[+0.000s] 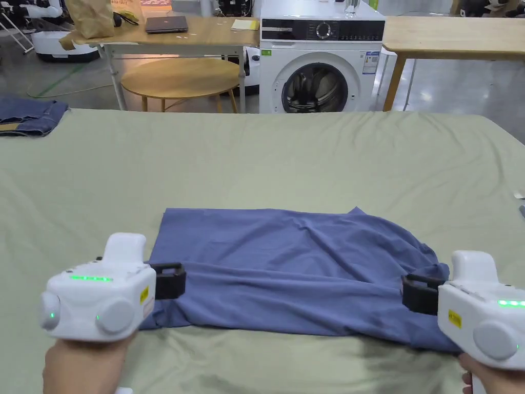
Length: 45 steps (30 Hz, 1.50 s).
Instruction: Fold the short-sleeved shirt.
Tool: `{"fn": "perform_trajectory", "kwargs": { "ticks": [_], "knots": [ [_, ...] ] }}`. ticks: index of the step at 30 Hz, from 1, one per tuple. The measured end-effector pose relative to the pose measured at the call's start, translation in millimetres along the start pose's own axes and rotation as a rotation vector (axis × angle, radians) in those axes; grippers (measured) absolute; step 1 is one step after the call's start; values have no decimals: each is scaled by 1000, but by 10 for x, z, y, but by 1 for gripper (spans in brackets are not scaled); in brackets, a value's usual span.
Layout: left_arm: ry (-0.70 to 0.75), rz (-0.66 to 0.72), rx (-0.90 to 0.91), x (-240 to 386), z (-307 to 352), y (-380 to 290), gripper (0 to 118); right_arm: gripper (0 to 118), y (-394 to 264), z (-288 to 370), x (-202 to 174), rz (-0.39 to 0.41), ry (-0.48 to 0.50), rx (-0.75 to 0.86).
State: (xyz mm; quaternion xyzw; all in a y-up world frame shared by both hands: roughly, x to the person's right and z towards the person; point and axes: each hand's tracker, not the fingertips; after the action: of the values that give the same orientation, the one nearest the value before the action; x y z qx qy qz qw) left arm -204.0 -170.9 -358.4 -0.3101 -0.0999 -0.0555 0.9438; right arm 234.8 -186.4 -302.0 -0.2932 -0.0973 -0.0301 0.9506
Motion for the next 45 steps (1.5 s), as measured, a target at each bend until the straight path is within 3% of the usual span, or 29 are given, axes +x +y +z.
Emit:
{"fn": "perform_trajectory", "kwargs": {
  "ticks": [2, 3, 4, 5, 7, 9, 17, 18, 19, 20, 21, 24, 28, 29, 30, 31, 32, 33, 34, 36, 39, 40, 42, 43, 45],
  "knots": [
    [-6, -3, 41, 145, 148, -202, 107, 99, -144, 189, -130, -5, 9, 55],
    [0, 1, 38, 189, 243, -339, 87, 75, -247, 287, -189, -17, 3, 68],
    [-8, 9, 34, 208, 316, -450, 24, 8, -328, 357, -197, -28, 26, 68],
    [-22, 33, 16, 214, 252, -560, 0, 0, -410, 415, -216, -48, 46, 90],
    [15, 65, -39, 228, 264, -774, 0, 0, -562, 449, -251, -32, -28, 95],
    [-56, 95, -119, 174, 167, -899, 0, 0, -653, 462, -213, -24, 25, 50],
    [52, 90, -114, 13, -121, -713, 0, 0, -675, 457, -2, -63, -5, 17],
    [71, 77, -117, 1, -207, -653, 21, 0, -684, 439, 25, -56, -18, 11],
    [73, 68, -120, -15, -302, -592, 69, 0, -638, 439, 81, -57, -22, 9],
    [76, 66, -140, -33, -417, -546, 103, 0, -642, 427, 118, -60, -27, 5],
    [77, 68, -155, -76, -511, -492, 115, 0, -647, 411, 159, -65, -36, -2],
    [84, 86, -236, -148, -912, -474, 113, 0, -634, 382, 289, -67, -71, -17],
    [43, 116, -312, -231, -1167, -507, 81, 0, -651, 290, 484, -61, -111, -53],
    [44, 102, -322, -221, -1176, -502, 75, 5, -656, 243, 526, -56, -119, -66],
    [37, 49, -324, -202, -1146, -469, 64, 22, -659, 172, 576, -45, -130, -85],
    [15, 17, -320, -196, -1108, -421, 41, 63, -644, 102, 623, -37, -132, -106],
    [7, 15, -309, -192, -1067, -385, 20, 96, -638, 8, 661, -27, -141, -145],
    [8, -4, -287, -179, -1003, -349, 9, 115, -629, -131, 692, -28, -140, -196],
    [2, -13, -284, -148, -982, -327, 8, 116, -623, -245, 716, -26, -142, -213],
    [18, -47, -271, -88, -950, -295, 6, 116, -591, -361, 758, -24, -121, -173],
    [30, -79, -253, -53, -876, -244, 6, 115, -553, -587, 792, -63, -41, -244],
    [28, -79, -247, -62, -848, -231, 6, 98, -557, -641, 816, -76, -7, -274],
    [-10, -58, -251, -99, -817, -194, 5, 17, -566, -685, 796, -69, 15, -299],
    [-21, -44, -256, -128, -798, -191, 5, 8, -564, -623, 776, -60, 16, -272],
    [-20, -40, -250, -177, -734, -171, 4, 8, -509, -498, 718, -14, 12, -257]
  ]
}}
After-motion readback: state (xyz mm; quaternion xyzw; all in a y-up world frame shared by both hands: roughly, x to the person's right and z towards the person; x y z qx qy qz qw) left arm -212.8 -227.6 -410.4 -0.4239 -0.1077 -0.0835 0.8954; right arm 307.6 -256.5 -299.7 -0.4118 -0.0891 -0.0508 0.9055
